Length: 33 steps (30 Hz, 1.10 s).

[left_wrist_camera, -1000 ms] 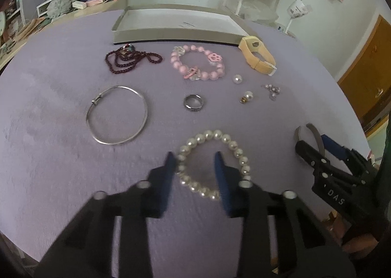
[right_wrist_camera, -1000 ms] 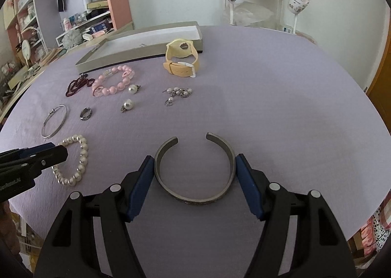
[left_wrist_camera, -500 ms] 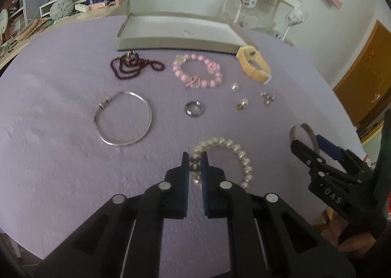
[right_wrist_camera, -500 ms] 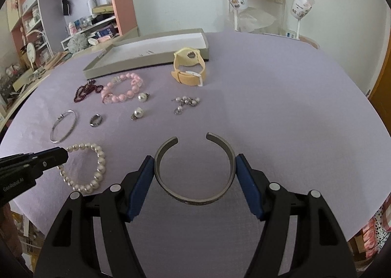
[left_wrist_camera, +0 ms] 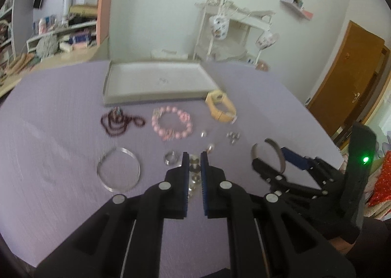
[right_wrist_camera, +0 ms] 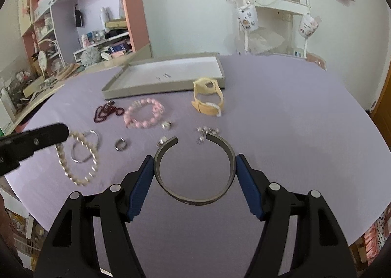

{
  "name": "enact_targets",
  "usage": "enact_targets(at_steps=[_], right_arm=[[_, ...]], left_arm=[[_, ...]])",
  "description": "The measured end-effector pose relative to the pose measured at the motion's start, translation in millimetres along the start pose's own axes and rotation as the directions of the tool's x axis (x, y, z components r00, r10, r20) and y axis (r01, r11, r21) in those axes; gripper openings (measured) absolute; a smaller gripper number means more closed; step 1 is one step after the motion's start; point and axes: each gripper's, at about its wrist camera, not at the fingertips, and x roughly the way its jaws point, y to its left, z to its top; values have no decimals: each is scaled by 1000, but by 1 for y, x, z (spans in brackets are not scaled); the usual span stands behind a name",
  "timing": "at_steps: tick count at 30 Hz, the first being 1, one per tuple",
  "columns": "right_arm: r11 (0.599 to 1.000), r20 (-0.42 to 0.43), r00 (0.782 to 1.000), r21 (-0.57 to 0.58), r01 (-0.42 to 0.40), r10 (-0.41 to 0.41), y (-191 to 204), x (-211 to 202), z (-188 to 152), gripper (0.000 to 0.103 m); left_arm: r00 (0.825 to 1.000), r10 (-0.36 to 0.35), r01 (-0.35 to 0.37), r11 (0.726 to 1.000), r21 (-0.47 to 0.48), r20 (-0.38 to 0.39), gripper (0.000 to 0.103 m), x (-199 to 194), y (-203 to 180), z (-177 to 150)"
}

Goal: Organize jewelry
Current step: 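Carry the pearl bracelet into the white tray with the left tool while the right tool places the cuff there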

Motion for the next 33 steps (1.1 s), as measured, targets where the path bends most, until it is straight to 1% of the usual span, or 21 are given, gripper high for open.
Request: enact_targets(at_steps=[3,8,14,18,23,26,30,33], right_arm=[[1000,29,999,-6,-13,13,5,-1,14,69],[999,77,996,-11,-32,33,14,4,48,69],[999,111,992,-12,-53,53,22,22,95,69],[998,116,991,-26,-63,66,26,42,130,69],[996,81,993,-27,-81,83,29,81,172,69],[996,45,995,-43,-82,84,27,112,193,69],[995,-20,996,-47,-84,83,23,155,208,69],[996,-91,993,-40,-83,79,21,190,212,69]], left_arm=[[999,-2,1,1000,18,35,9,-10,1,16],[997,-3,0,999,39,79,9,-16,9,50],[994,-4,-2,999,51,106,9,-3,22,99],[994,-10,6,999,36,111,9,18,37,133],[995,-11,10,1000,14,99,9,54,59,170],[997,-7,7,1000,1,78,9,76,70,185],[999,7,-7,1000,-18,36,9,113,88,199],[1000,17,-17,999,-38,3,9,139,101,205]])
